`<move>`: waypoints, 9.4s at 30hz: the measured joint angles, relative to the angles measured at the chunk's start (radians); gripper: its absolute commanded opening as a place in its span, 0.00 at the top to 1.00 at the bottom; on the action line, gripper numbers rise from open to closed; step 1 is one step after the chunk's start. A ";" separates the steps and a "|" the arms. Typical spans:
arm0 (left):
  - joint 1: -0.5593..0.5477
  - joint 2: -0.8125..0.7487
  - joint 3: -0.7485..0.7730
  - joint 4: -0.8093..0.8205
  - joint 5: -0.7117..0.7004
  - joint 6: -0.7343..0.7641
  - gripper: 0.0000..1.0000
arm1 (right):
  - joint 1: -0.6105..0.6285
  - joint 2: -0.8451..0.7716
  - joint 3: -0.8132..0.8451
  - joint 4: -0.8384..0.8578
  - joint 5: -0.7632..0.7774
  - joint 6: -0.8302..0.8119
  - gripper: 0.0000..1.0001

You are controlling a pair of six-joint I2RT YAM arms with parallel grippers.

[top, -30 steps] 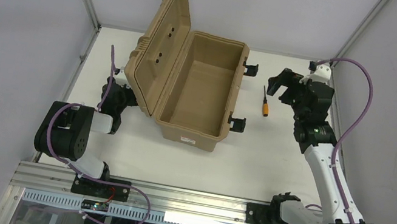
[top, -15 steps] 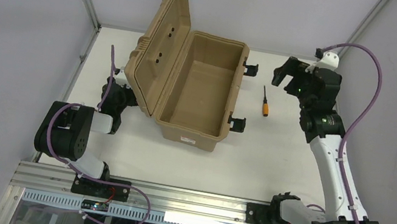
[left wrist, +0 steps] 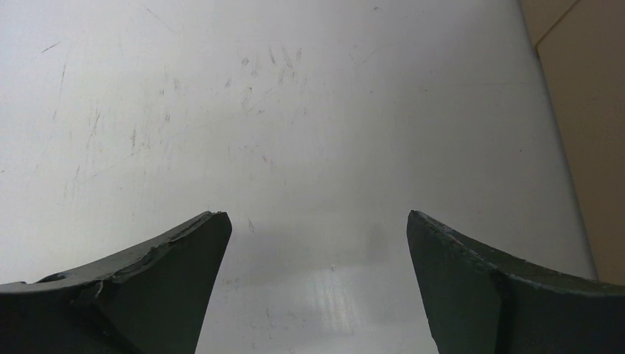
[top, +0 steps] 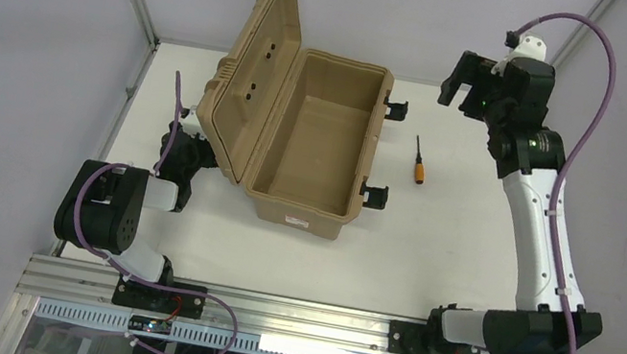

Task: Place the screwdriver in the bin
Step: Pick up the screwdriver from the center of the board, then place the screwdriver in the bin, then reset both arms

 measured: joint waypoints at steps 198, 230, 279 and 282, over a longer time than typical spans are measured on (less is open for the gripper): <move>0.000 0.000 0.000 0.000 0.000 0.000 0.01 | 0.494 0.737 0.641 -0.530 0.101 0.403 1.00; 0.000 0.000 0.000 0.000 0.000 0.000 0.01 | 0.494 1.102 0.647 -0.493 0.060 0.474 0.99; 0.000 0.000 0.000 0.000 0.000 0.000 0.01 | 0.458 0.984 0.663 -0.463 0.020 0.433 0.01; 0.000 0.000 0.000 0.000 0.000 0.000 0.01 | 0.458 0.962 0.716 -0.475 0.020 0.415 0.01</move>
